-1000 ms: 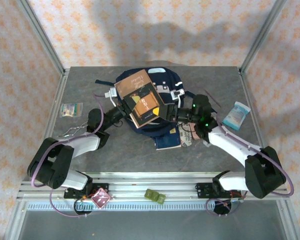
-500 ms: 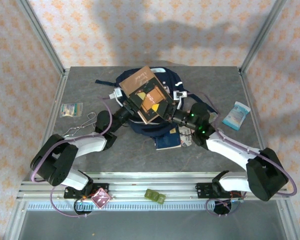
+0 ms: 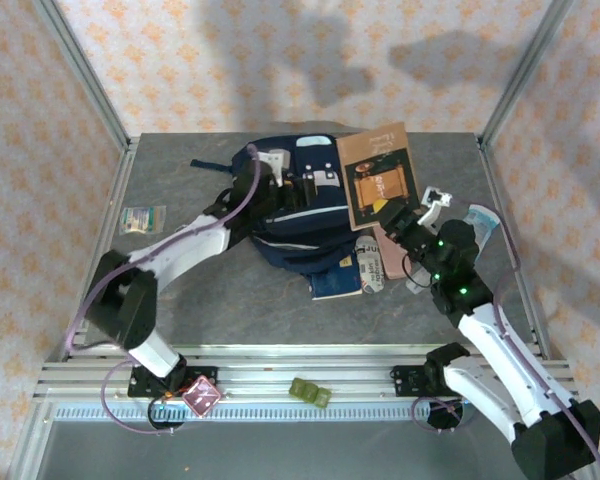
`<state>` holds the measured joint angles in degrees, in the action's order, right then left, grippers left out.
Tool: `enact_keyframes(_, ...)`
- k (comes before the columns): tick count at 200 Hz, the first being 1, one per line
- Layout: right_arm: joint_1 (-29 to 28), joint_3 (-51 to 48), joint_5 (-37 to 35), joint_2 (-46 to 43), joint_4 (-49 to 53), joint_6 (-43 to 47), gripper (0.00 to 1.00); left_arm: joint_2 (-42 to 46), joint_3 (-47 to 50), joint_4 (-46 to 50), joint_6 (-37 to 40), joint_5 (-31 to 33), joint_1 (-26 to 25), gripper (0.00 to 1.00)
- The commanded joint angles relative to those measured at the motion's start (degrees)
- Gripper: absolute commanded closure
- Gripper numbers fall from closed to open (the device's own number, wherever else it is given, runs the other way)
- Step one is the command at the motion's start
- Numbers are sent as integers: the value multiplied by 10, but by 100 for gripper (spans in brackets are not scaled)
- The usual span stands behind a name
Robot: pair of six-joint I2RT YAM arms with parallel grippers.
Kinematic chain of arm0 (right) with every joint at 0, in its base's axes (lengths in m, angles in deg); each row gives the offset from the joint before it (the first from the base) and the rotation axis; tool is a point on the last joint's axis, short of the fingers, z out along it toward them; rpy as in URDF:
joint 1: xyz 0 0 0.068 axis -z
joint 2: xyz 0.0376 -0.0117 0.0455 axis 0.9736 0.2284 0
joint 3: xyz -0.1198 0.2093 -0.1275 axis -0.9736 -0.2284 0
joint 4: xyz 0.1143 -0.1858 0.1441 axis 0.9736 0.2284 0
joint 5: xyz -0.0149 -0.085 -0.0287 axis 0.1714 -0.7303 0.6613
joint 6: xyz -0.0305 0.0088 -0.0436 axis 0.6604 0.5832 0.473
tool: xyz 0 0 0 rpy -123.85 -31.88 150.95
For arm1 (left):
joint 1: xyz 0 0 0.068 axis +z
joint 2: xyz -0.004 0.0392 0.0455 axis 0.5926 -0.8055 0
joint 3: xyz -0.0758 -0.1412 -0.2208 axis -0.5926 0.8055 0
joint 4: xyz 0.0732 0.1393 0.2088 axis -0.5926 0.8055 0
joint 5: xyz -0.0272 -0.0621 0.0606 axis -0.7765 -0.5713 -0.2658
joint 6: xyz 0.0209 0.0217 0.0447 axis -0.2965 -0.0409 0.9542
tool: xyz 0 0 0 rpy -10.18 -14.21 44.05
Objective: Pack the student bag
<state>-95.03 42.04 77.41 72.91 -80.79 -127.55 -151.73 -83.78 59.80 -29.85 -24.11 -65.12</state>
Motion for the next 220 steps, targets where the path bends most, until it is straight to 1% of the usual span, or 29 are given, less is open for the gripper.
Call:
enact_keyframes(1, 18, 18, -55, -29, 50, 30, 100, -79, -87, 213, 151, 29, -4, 27)
enact_keyframes(9, 22, 16, -62, -36, 61, 31, 100, -105, -119, 245, 182, 40, -10, 27)
enact_keyframes(20, 28, 10, -60, -43, 65, 30, 100, -130, -150, 275, 216, 77, -21, 27)
enact_keyframes(40, 34, -1, -54, -51, 64, 25, 100, -140, -165, 284, 265, 119, -38, 26)
enact_keyframes(45, 34, -4, -53, -51, 63, 24, 100, -157, -169, 285, 272, 121, -41, 25)
enact_keyframes(62, 35, -10, -47, -49, 56, 20, 100, -161, -171, 289, 301, 118, -52, 22)
enact_keyframes(75, 36, -14, -42, -47, 48, 17, 100, -165, -164, 287, 328, 134, -66, 21)
enact_keyframes(86, 36, -15, -38, -43, 43, 16, 100, -171, -155, 279, 342, 169, -77, 20)
enact_keyframes(106, 36, -15, -29, -37, 36, 14, 100, -191, -156, 280, 350, 201, -86, 20)
enact_keyframes(121, 36, -17, -22, -37, 32, 12, 100, -196, -149, 263, 357, 227, -91, 20)
enact_keyframes(136, 36, -20, -17, -38, 29, 11, 100, -188, -137, 249, 366, 218, -95, 19)
enact_keyframes(168, 36, -27, -16, -39, 33, 10, 100, -147, -101, 222, 368, 116, -96, 19)
enact_keyframes(171, 36, -27, -16, -39, 33, 10, 100, -130, -97, 220, 369, 111, -96, 19)
enact_keyframes(188, 36, -29, -15, -36, 26, 10, 100, -117, -86, 223, 367, 98, -96, 18)
enact_keyframes(208, 36, -31, -9, -26, 14, 8, 100, -122, -78, 229, 372, 98, -97, 18)
enact_keyframes(220, 36, -30, -5, -18, 12, 9, 100, -123, -73, 230, 376, 87, -98, 18)
